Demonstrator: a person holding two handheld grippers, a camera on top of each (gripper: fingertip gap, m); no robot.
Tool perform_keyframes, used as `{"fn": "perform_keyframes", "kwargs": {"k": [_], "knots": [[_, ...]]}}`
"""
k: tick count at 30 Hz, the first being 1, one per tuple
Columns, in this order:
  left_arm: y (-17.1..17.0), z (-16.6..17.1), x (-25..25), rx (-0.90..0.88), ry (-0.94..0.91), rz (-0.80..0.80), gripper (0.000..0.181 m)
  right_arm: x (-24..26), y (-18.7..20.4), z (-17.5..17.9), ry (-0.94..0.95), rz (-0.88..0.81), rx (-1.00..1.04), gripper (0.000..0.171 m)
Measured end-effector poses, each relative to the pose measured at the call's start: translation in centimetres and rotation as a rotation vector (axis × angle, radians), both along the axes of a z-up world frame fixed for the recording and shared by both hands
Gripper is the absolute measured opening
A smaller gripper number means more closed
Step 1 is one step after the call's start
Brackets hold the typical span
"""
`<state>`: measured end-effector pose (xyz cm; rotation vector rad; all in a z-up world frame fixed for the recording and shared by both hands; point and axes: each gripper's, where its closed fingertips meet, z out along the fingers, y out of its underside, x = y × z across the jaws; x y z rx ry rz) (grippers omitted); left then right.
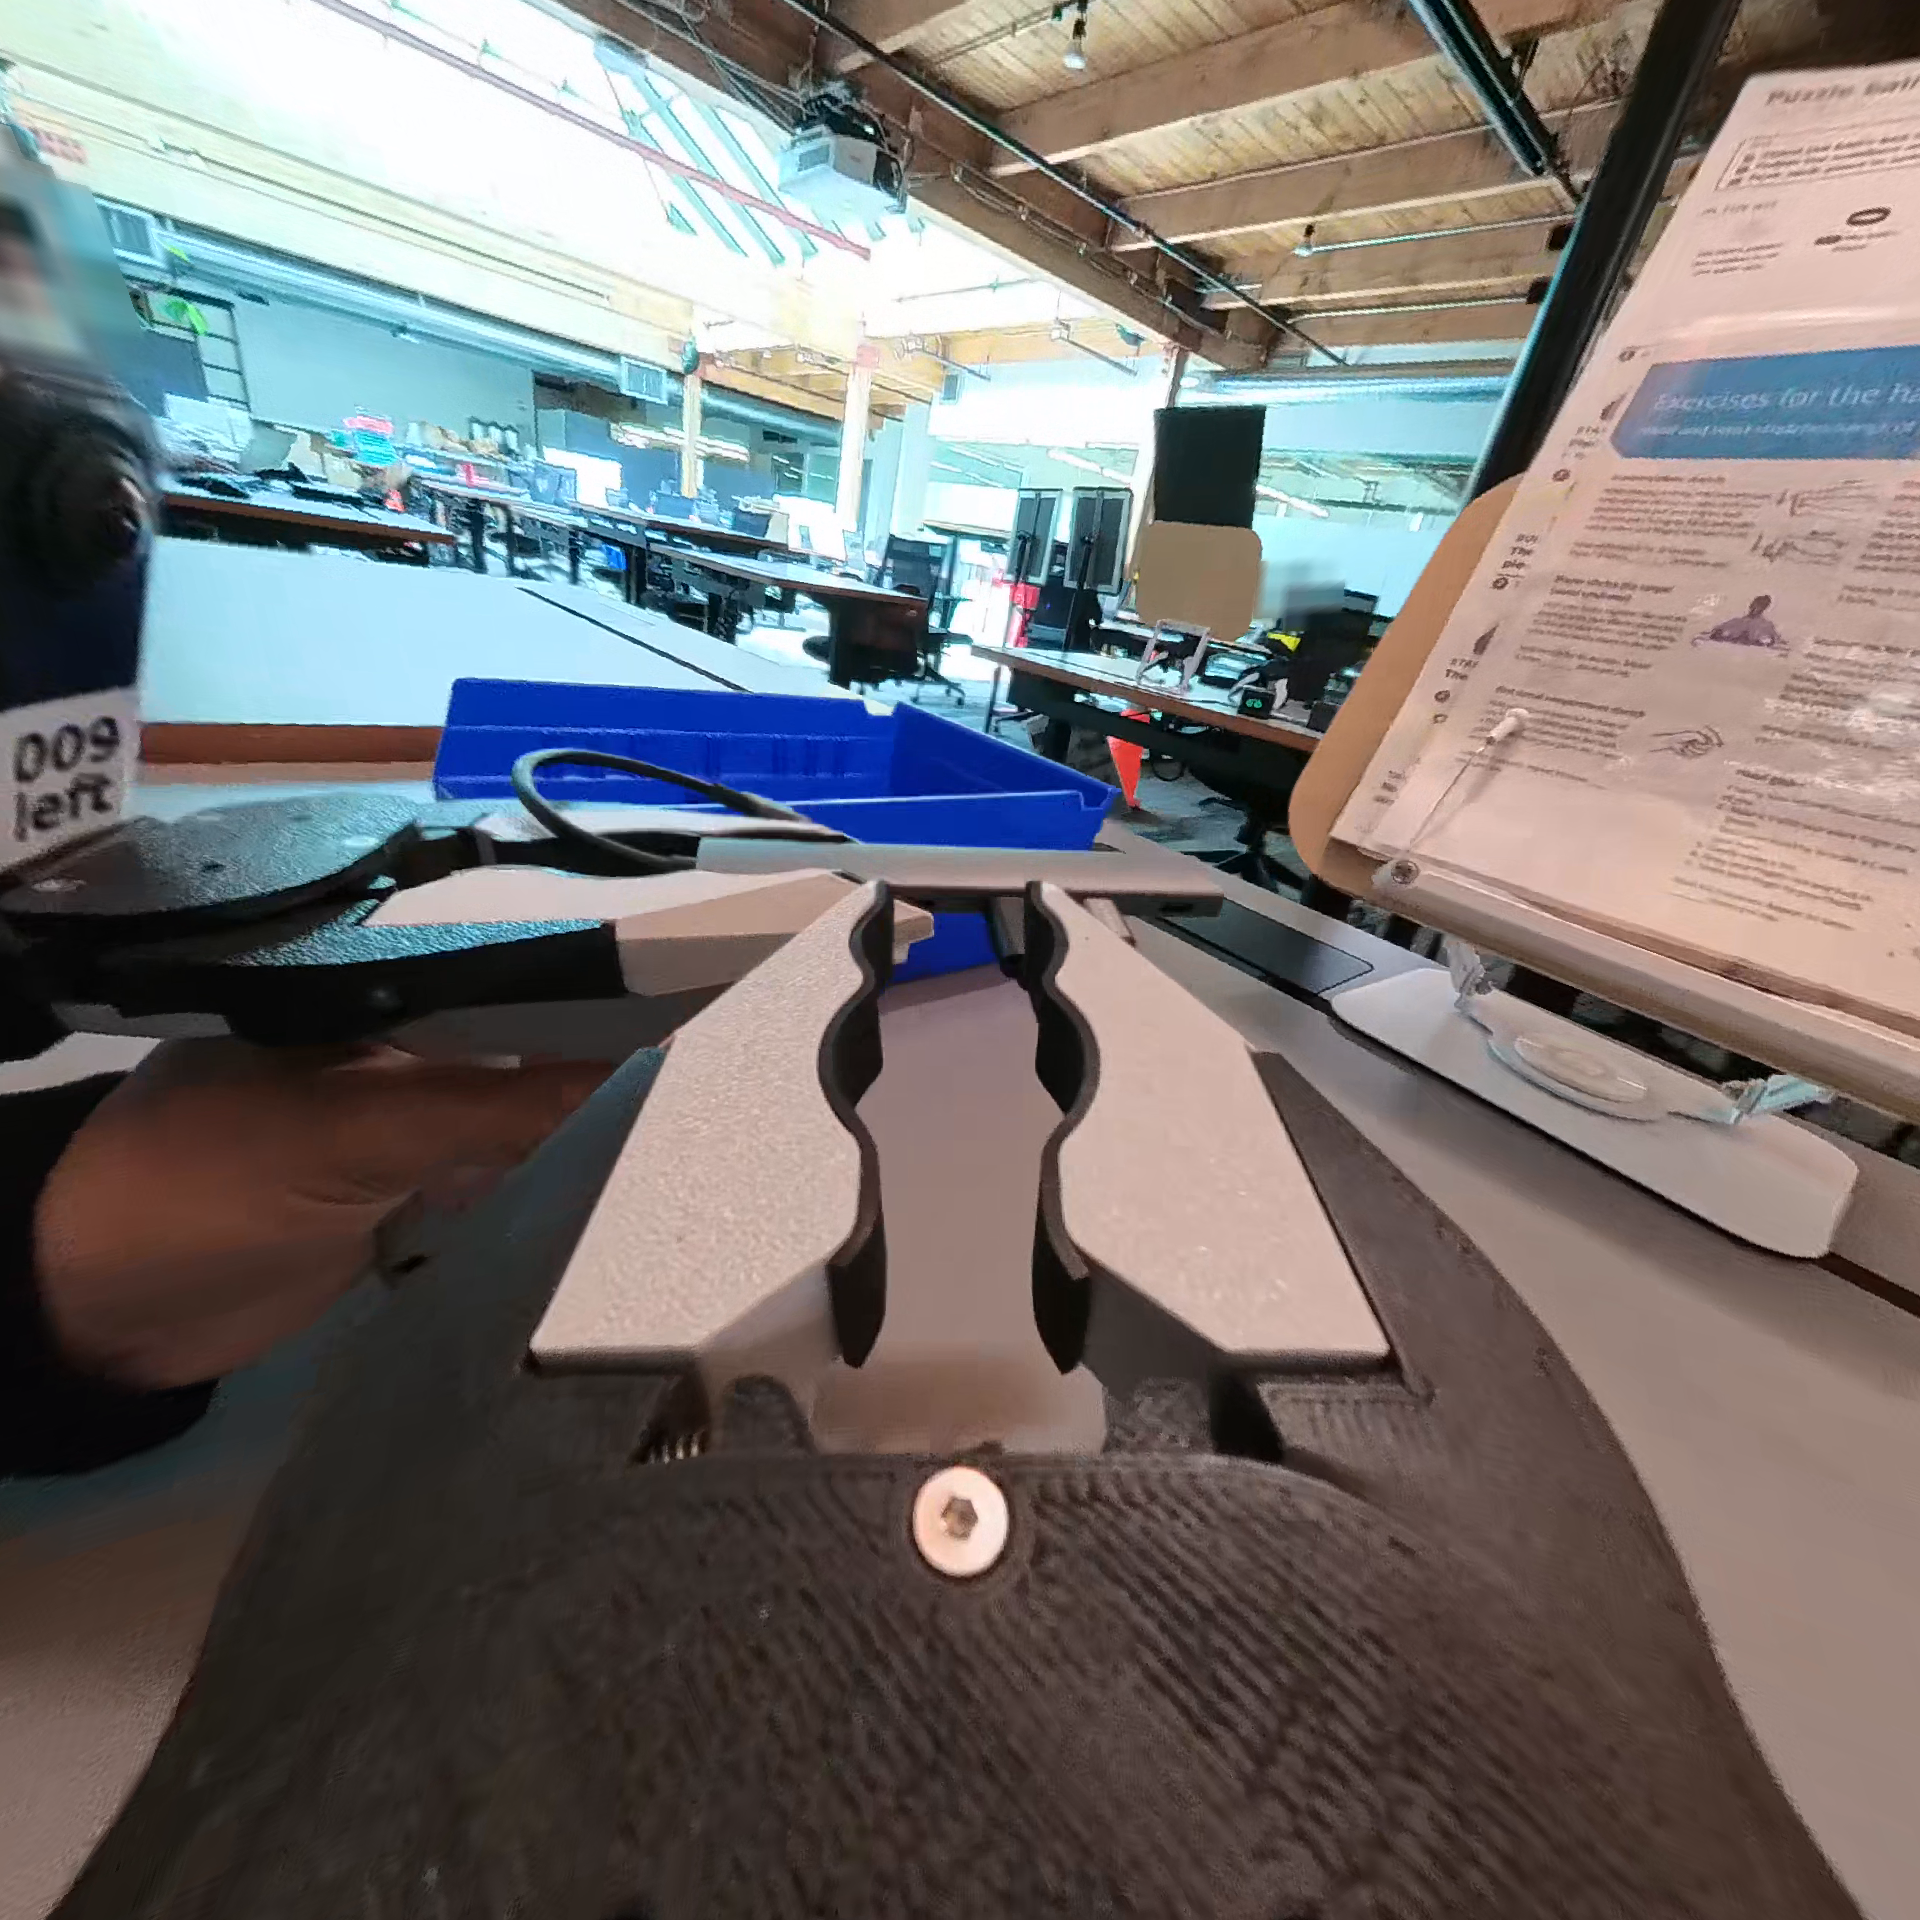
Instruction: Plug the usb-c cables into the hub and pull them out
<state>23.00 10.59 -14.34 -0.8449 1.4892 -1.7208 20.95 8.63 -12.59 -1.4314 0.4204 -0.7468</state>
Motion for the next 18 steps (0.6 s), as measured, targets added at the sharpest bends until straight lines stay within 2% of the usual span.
{"fn": "perform_keyframes", "kwargs": {"k": [6,13,18], "knots": [[-0.2,-0.5,0.1,0.075,-0.022,0.004,0.021,1.4,-0.5,-1.6,-0.018,-0.151,-0.141,0.024],[-0.7,-0.6,0.0,0.083,-0.031,-0.04,0.021,1.5,-1.8,-1.7,0.049,-0.15,-0.035,0.013],[-0.9,-0.8,-0.1,0.104,-0.039,-0.042,0.021,1.0,-1.9,-2.1,0.001,-0.162,-0.112,0.025]]}}
